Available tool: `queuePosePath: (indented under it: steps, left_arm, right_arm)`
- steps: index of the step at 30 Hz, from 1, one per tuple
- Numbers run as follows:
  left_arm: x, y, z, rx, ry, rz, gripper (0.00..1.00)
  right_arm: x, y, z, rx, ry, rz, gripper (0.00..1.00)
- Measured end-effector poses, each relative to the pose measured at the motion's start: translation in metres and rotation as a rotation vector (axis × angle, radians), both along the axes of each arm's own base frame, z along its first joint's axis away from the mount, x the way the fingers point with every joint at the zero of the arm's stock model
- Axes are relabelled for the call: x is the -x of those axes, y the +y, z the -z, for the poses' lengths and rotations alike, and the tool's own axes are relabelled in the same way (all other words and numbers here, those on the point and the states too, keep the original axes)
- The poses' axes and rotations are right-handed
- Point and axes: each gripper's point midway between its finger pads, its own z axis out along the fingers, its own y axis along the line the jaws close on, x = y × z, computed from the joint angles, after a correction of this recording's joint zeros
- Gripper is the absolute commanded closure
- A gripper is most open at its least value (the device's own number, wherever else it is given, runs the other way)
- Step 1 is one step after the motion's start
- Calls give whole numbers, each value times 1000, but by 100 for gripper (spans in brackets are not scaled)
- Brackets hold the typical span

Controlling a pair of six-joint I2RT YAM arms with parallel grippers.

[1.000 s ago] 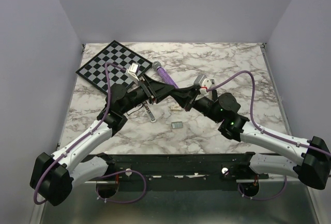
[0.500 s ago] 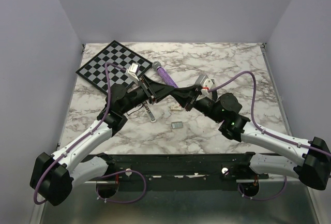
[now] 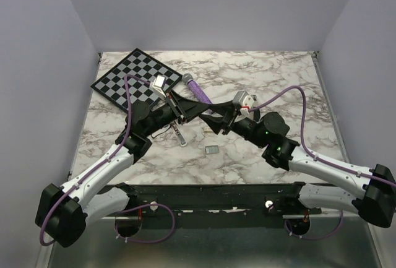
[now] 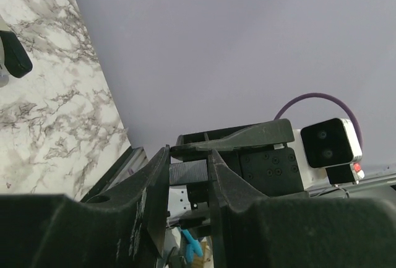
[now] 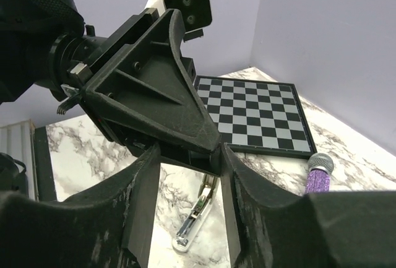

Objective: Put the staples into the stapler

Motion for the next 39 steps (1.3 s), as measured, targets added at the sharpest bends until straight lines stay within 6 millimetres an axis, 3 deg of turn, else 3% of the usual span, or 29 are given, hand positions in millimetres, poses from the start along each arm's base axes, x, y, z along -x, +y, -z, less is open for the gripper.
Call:
queuePosePath:
  steps: [5,11,15,20,23,28,33,39]
  left_arm:
    - [1,3,6,-51,-35,-19,70]
    - [-16,16,40,-277,-98,-135,67]
    - [-31,26,79,-473,-124,-194,66]
    - [-38,20,142,-713,-123,-175,66]
    - [-35,12,182,-857,-131,-152,66]
    - [-33,5,232,-1025,-144,-139,65]
    - [-41,9,274,-1168,-154,-159,65]
    - [-48,10,307,-1274,-183,-181,64]
  right_arm:
    - [0,-5,-3,-1,-4,18,29]
    - [-3,-32,-2,-3,15,123,25]
    - [-8,-53,18,30,58,213,25]
    - [-11,-73,49,85,123,299,25]
    - [-12,-80,59,107,148,330,25]
    - [-12,-86,67,130,170,351,25]
    - [-10,-87,76,157,188,354,25]
    - [-9,-89,85,181,201,355,25]
